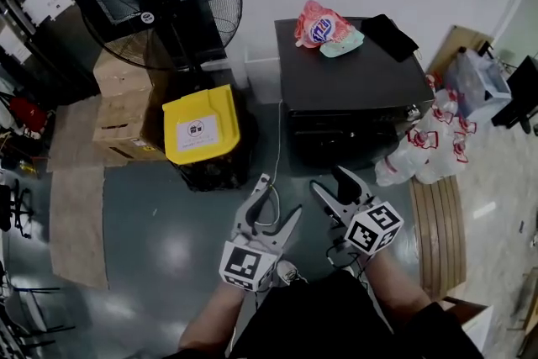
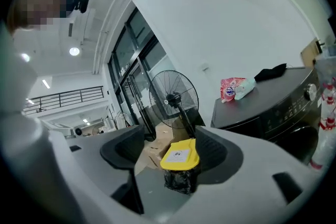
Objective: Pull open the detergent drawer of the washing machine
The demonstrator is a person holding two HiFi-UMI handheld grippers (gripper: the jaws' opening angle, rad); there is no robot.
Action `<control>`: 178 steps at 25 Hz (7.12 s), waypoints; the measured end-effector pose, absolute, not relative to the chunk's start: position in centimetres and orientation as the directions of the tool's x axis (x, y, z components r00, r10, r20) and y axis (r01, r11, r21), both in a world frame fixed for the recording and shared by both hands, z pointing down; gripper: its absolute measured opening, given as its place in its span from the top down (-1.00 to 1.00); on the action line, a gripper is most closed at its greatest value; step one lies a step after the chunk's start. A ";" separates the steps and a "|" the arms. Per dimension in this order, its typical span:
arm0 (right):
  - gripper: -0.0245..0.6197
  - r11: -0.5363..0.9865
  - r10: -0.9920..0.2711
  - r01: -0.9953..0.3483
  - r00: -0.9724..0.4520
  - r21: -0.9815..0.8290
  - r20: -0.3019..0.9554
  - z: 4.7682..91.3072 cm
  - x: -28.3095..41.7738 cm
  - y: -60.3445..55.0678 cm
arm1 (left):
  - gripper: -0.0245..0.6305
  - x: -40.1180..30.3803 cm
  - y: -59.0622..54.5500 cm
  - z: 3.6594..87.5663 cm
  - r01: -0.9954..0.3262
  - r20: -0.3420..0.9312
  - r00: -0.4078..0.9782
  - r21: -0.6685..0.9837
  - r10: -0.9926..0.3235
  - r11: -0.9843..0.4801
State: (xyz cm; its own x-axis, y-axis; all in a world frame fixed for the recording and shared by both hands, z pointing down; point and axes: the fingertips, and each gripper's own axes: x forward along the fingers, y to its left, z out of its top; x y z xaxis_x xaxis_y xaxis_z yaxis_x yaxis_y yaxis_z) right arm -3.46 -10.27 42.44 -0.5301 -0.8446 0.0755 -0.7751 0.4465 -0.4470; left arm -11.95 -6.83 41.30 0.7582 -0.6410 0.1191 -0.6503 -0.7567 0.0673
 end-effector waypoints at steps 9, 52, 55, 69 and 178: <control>-0.13 0.363 -0.850 -0.715 -0.517 -0.598 0.101 45.4 -4.0 -13.9 | 0.11 -13.5 -9.6 41.3 -0.659 0.115 0.751 0.081 -0.650 -0.748; -0.65 0.008 -0.829 -0.247 -0.544 -0.969 0.131 65.7 5.3 -32.3 | 0.11 -4.3 -24.0 50.5 -0.714 0.272 0.695 0.150 -0.666 -0.684; -0.65 0.009 -0.831 -0.221 -0.544 -0.975 0.116 65.7 5.2 -32.8 | 0.11 -4.3 -24.2 50.4 -0.717 0.290 0.692 0.166 -0.661 -0.677; -0.57 -0.043 -0.861 -0.210 -0.488 -0.977 0.143 66.4 5.5 -34.3 | 0.11 -4.3 -24.8 51.4 -0.715 0.298 0.695 0.185 -0.655 -0.675; 0.92 0.631 -0.771 -0.776 -0.628 -0.011 0.102 39.0 8.7 6.4 | 0.88 0.7 8.4 43.3 -0.727 0.200 0.685 0.132 -0.700 -0.674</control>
